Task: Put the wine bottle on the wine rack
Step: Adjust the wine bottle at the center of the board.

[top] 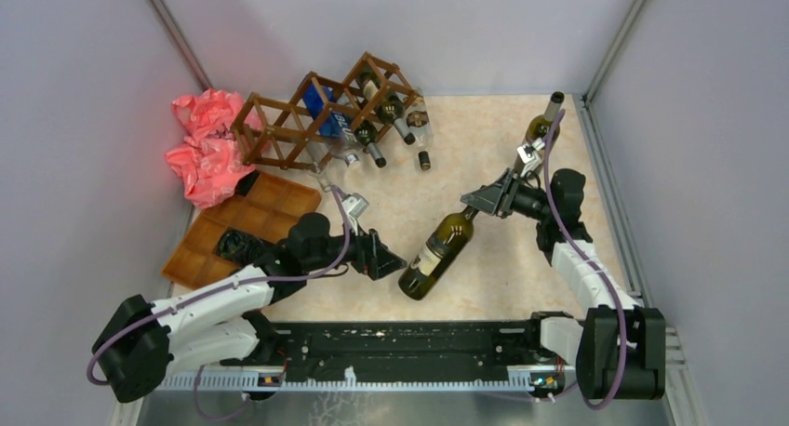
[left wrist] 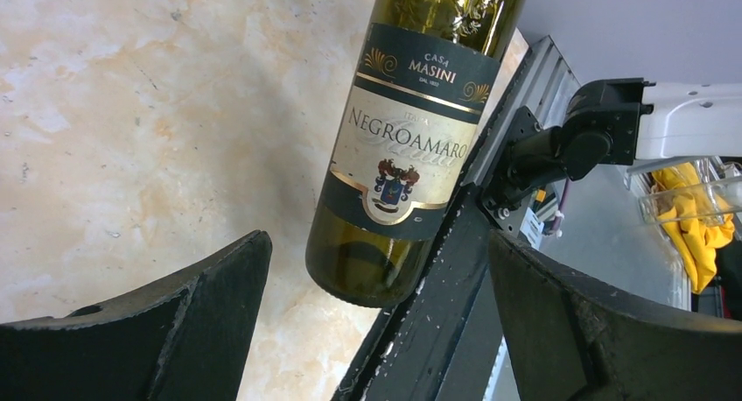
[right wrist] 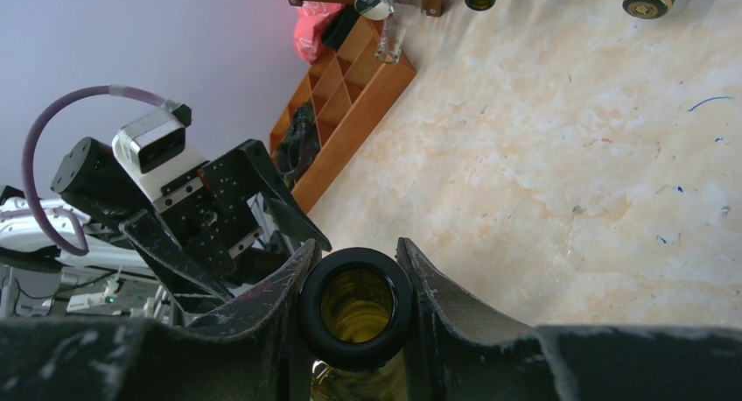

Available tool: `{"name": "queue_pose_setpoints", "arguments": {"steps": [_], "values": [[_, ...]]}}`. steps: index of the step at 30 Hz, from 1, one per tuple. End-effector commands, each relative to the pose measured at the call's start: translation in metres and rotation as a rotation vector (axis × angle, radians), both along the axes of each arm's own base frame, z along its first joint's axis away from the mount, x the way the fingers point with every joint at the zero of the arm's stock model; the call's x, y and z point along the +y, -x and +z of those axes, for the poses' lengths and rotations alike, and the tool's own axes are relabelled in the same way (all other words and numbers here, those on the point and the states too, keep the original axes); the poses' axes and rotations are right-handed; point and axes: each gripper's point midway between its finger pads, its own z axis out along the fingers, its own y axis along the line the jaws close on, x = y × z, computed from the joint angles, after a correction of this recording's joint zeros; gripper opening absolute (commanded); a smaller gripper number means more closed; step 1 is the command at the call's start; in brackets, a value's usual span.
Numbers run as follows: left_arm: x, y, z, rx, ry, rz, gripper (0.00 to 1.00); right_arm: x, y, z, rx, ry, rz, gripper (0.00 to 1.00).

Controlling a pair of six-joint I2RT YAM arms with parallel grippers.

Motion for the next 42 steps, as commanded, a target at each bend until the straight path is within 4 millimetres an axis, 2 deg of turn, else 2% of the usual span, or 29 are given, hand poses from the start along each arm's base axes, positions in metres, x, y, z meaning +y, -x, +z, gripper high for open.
{"name": "queue_pose_setpoints", "arguments": {"steps": [1,6,14,18,27,42], "values": [[-0.013,0.002,0.013,-0.026,0.010,-0.035,0.99,0.001,-0.001,0.022,-0.050,-0.038,0.014,0.00],[-0.025,0.002,0.000,-0.055,-0.135,-0.007,0.99,0.001,-0.001,0.021,-0.049,-0.038,0.013,0.00],[-0.036,-0.001,-0.009,-0.127,-0.276,0.048,0.99,0.000,-0.002,0.020,-0.044,-0.038,0.010,0.00],[-0.047,-0.001,-0.010,-0.138,-0.286,0.026,0.99,0.000,-0.002,0.019,-0.043,-0.039,0.009,0.00],[-0.080,0.012,-0.013,-0.195,-0.264,-0.108,0.99,0.000,-0.001,0.020,-0.042,-0.041,0.007,0.00],[-0.099,0.018,-0.042,-0.165,-0.270,-0.185,0.96,0.000,-0.002,0.019,-0.037,-0.043,0.007,0.00]]}}
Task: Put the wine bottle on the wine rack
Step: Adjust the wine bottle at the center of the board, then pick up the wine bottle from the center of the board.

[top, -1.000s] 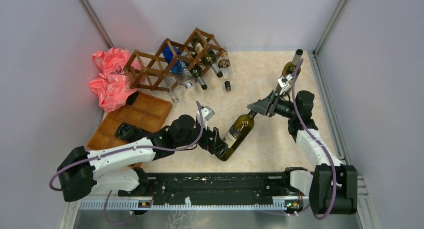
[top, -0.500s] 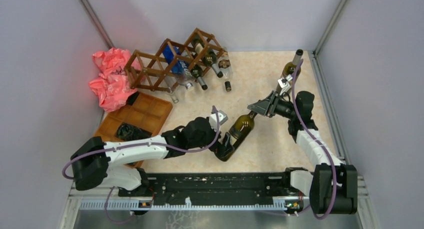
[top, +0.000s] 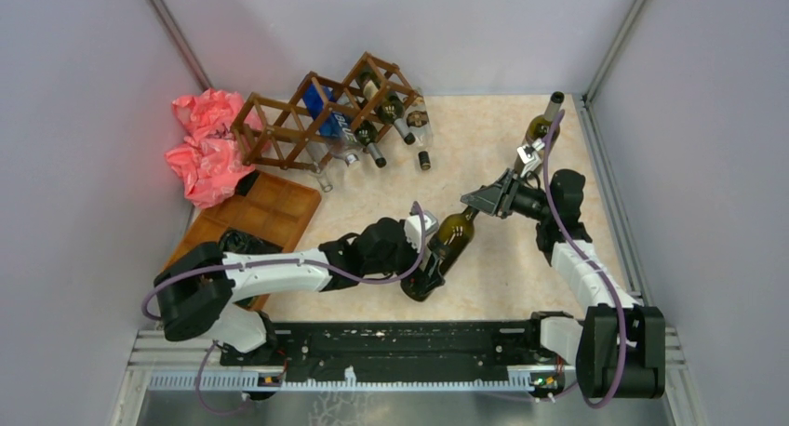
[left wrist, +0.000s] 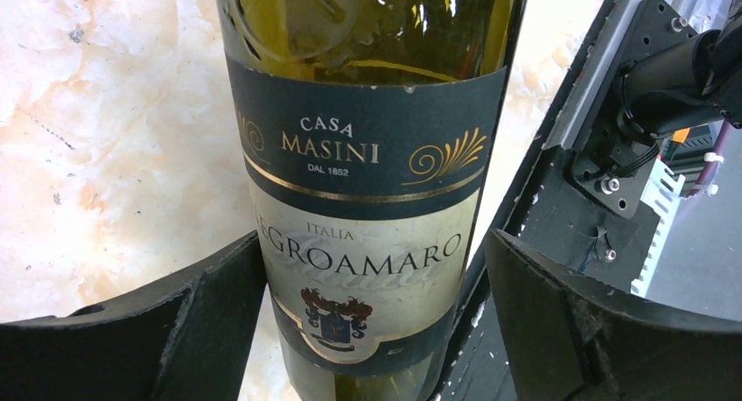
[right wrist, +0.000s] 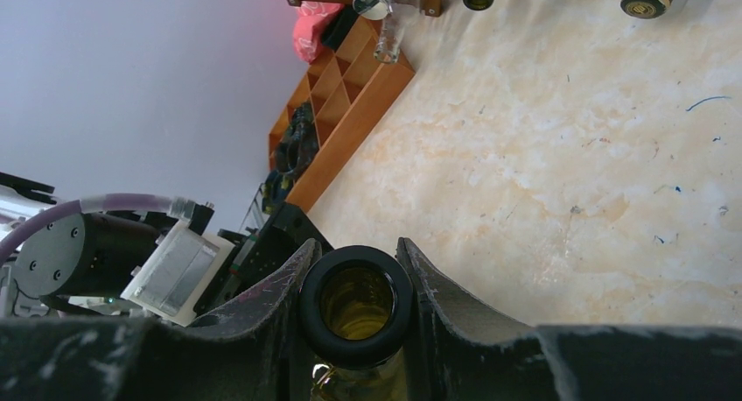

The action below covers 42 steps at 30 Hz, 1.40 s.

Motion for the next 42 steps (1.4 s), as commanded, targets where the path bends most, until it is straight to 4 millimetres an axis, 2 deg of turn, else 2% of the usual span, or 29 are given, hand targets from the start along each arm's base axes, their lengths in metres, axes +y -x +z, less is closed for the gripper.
{"name": "queue_pose_setpoints", "arguments": {"steps": [1,8,11,13,14,17,19,21,34,36,42], "values": [[-0.016,0.003,0.010,-0.003,0.064,-0.036,0.95,0.000,-0.001,0.020,-0.037,-0.041,0.008,0.00],[-0.026,0.003,0.006,0.009,0.061,-0.062,0.83,0.000,-0.001,0.021,-0.037,-0.041,0.007,0.00],[-0.028,0.004,0.004,0.014,0.055,-0.076,0.75,0.000,-0.001,0.020,-0.034,-0.042,0.007,0.00],[-0.029,0.006,0.005,0.014,0.058,-0.090,0.65,0.000,-0.001,0.020,-0.034,-0.041,0.007,0.00],[-0.030,0.007,0.006,0.015,0.061,-0.099,0.55,0.000,-0.001,0.020,-0.035,-0.041,0.007,0.00],[-0.031,0.008,0.007,0.027,0.048,-0.106,0.15,0.000,-0.001,0.020,-0.033,-0.040,0.004,0.00],[-0.031,0.008,0.007,0.038,0.030,-0.104,0.00,0.000,-0.001,0.018,-0.027,-0.039,0.000,0.00],[-0.029,0.009,0.007,0.040,0.017,-0.106,0.00,-0.001,-0.001,0.017,-0.024,-0.037,-0.004,0.05],[-0.017,0.000,0.014,-0.026,-0.005,-0.074,0.00,-0.001,-0.001,0.013,-0.014,-0.032,-0.009,0.61],[-0.016,0.000,0.016,-0.031,0.001,-0.072,0.00,-0.001,-0.001,0.014,-0.015,-0.030,-0.007,0.67],[-0.012,-0.003,0.022,-0.041,0.014,-0.057,0.00,-0.002,-0.001,0.012,-0.019,-0.020,-0.008,0.75]]}}
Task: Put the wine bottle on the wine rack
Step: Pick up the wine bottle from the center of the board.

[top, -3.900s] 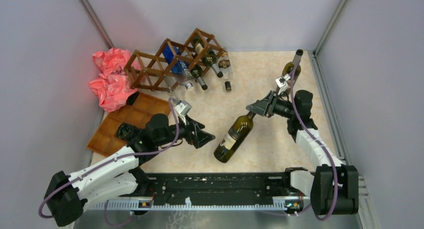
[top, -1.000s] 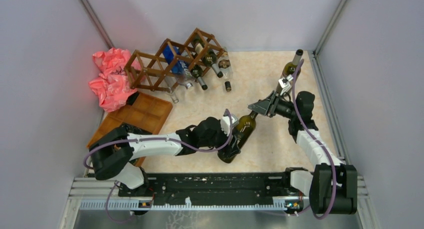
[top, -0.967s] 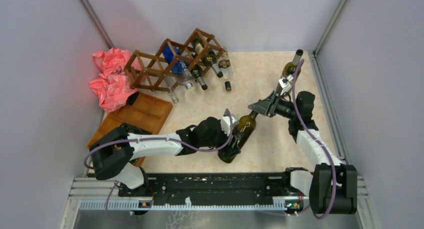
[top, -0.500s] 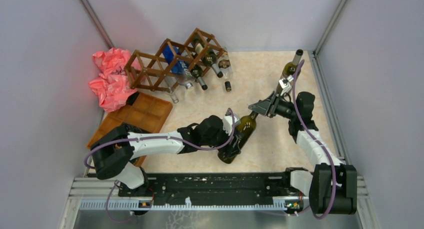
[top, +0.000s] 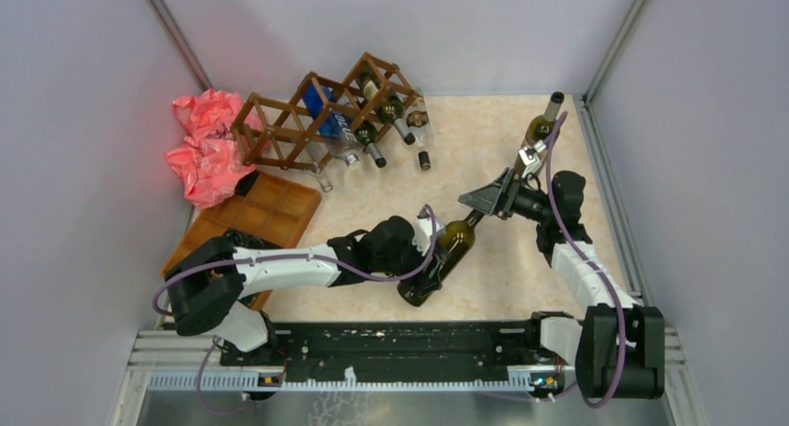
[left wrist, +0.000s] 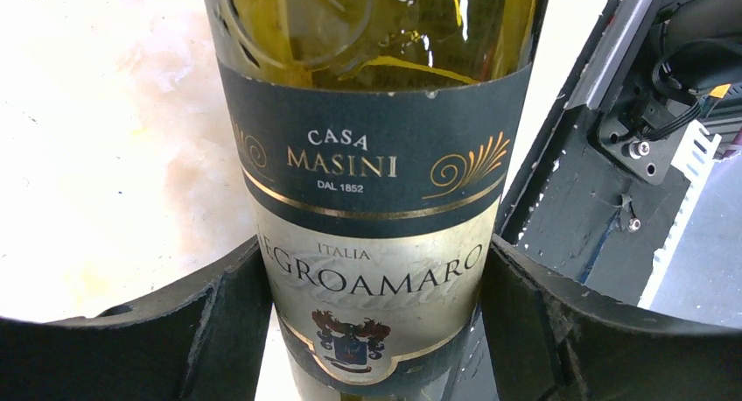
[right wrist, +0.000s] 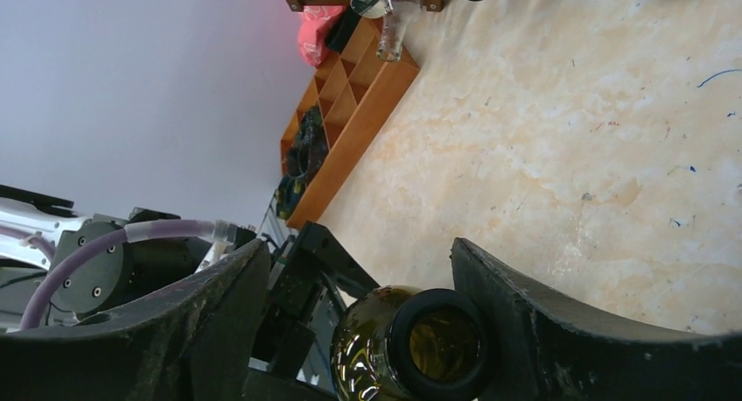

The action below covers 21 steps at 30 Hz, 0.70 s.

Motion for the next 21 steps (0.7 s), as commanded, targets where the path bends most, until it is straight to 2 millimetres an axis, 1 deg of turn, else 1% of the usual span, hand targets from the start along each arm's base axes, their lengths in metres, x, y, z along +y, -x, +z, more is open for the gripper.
{"name": "queue_pose_setpoints", "arguments": {"steps": [1,6,12,21], "values": [[-0.011,-0.008,0.043,-0.076,0.126,0.001,0.00,0.000,-0.002,0.016,-0.081,0.009,0.006,0.76],[-0.003,-0.010,0.051,-0.086,0.157,0.012,0.00,-0.001,-0.003,0.015,-0.084,0.019,0.001,0.79],[0.009,-0.007,0.061,-0.114,0.191,0.001,0.00,-0.002,-0.004,0.013,-0.095,0.038,-0.003,0.80],[0.031,0.002,0.052,-0.107,0.157,-0.019,0.00,-0.002,-0.004,0.017,-0.134,0.059,0.008,0.83]]}}
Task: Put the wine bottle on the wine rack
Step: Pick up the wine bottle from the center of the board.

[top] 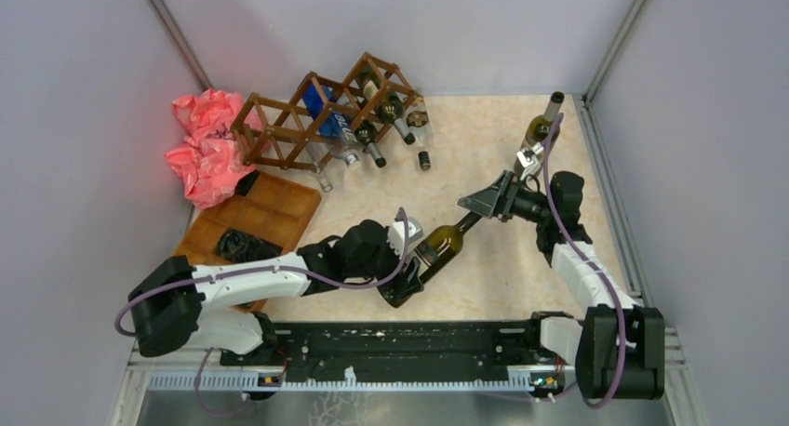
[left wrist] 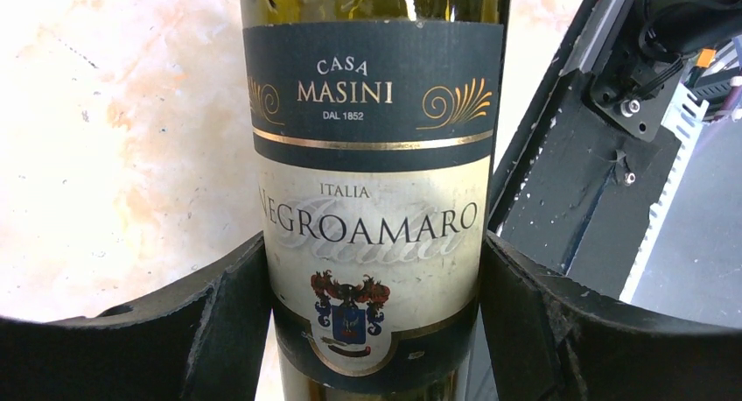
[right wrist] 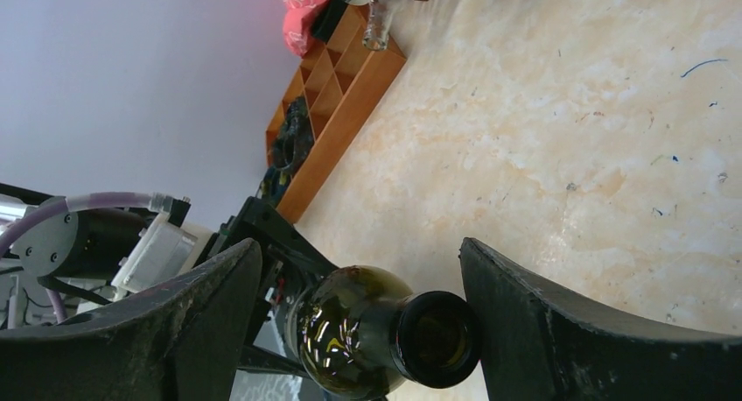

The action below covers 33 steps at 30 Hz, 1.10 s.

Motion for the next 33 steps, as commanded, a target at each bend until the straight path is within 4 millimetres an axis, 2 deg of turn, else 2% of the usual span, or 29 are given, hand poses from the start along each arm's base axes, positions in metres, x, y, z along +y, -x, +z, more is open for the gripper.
{"name": "queue_pose_setpoints", "arguments": {"steps": [1,12,22,30,33], "values": [[-0.007,-0.001,0.034,-0.068,0.110,-0.035,0.00,-0.001,-0.005,0.026,-0.133,0.027,0.008,0.83],[0.010,0.007,0.033,-0.074,0.084,-0.051,0.00,-0.004,-0.007,0.028,-0.198,0.094,0.023,0.85],[0.016,0.012,0.024,-0.063,0.061,-0.067,0.00,-0.005,-0.002,0.021,-0.259,0.172,0.078,0.86],[0.017,0.011,0.027,-0.103,0.052,-0.100,0.00,-0.005,0.010,0.016,-0.411,0.291,0.231,0.85],[0.015,0.012,0.031,-0.137,0.054,-0.139,0.00,-0.006,0.023,0.011,-0.516,0.364,0.349,0.85]]}}
